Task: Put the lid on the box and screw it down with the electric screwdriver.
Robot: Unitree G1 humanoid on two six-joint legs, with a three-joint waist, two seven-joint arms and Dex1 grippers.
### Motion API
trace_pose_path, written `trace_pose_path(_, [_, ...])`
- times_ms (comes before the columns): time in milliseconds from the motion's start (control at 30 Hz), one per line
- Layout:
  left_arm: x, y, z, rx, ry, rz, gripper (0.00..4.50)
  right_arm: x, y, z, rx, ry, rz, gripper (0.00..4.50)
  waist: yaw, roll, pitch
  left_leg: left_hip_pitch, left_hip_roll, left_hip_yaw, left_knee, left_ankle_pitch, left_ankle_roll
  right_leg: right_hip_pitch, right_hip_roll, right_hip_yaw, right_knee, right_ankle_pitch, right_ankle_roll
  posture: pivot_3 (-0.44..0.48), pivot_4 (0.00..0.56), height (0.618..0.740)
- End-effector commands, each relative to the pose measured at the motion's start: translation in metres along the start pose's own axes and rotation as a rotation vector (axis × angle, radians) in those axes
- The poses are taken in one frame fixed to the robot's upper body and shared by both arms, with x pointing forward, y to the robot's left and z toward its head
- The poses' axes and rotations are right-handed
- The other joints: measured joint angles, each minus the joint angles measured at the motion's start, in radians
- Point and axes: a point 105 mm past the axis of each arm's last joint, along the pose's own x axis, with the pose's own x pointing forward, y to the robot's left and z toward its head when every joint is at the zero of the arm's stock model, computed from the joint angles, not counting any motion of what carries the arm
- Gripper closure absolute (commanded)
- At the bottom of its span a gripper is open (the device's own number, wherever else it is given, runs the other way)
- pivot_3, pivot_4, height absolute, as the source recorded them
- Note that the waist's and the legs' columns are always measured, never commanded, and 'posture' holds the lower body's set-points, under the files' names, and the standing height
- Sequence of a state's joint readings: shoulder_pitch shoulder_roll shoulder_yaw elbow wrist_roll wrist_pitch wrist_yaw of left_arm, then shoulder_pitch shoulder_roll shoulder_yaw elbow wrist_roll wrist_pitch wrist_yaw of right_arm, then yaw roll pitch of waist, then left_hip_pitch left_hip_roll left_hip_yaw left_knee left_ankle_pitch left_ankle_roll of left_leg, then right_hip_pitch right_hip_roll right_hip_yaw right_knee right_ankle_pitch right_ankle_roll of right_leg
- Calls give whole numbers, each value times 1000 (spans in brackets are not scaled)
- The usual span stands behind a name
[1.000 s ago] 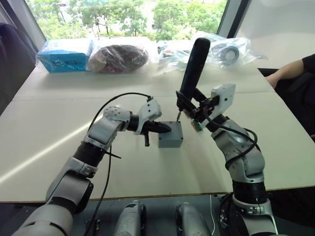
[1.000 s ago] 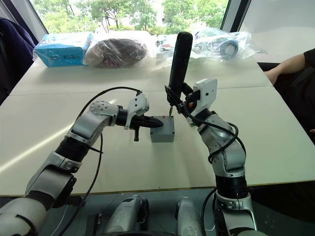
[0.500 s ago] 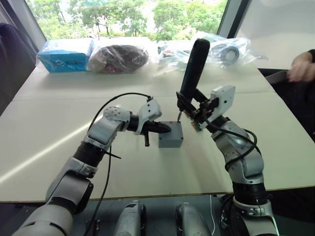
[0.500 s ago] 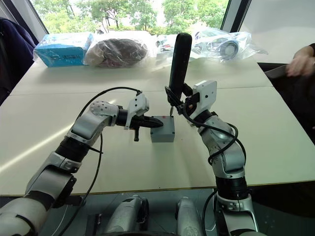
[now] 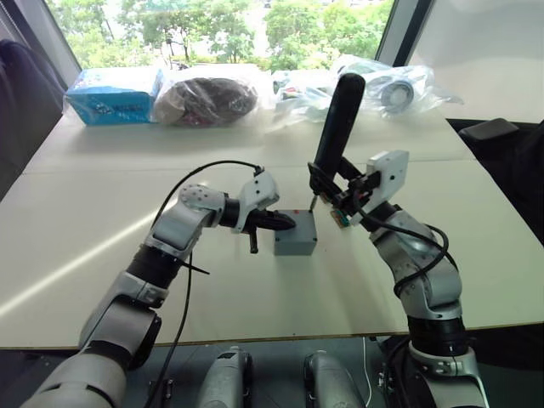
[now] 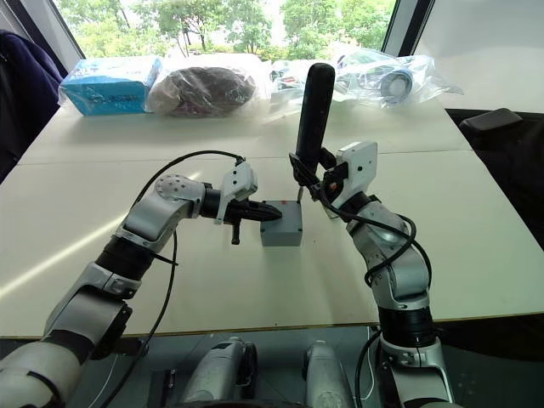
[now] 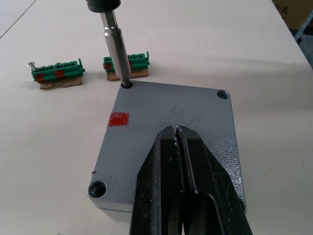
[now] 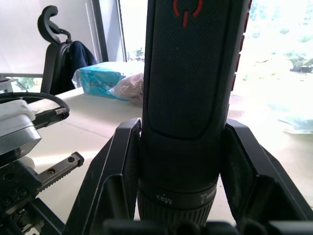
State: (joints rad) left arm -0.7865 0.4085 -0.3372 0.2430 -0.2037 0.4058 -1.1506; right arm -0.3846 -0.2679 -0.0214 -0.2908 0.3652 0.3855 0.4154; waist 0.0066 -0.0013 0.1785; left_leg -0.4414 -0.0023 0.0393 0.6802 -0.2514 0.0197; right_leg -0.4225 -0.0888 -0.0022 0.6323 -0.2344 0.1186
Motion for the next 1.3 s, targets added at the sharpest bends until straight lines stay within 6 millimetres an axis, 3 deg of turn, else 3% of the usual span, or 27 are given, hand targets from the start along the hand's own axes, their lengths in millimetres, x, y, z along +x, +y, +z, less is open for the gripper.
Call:
trace_pose_path(33, [0,-2,-7,-13,20,4,4500,-6,1,-37,16,136,-19,2776,0,-1,-2,1,0,0,0,0,0,1,0,0,0,0,0,0,150,740])
trace_pose_path(267, [0,-3,-8,-20,22,5,4500,-7,0,-57,58,178,-66,2776,0,-6,-6,18,2,-1,-3,-1,1,18,0,-1,-4,-3,-4,0,150,740])
trace_pose_path(500, [0,-5,-9,-23,22,5,4500,-11,-3,-66,87,177,-92,2776,-1,-8,-13,18,3,-1,-3,-2,1,18,-1,-1,-4,-3,-5,0,150,740])
trace_pose_path(1300, [4,-8,-14,-38,16,10,4500,-12,-4,-42,49,98,-50,2776,0,-8,-18,21,1,-1,-12,-1,1,17,-5,-1,-5,-4,-6,0,150,740])
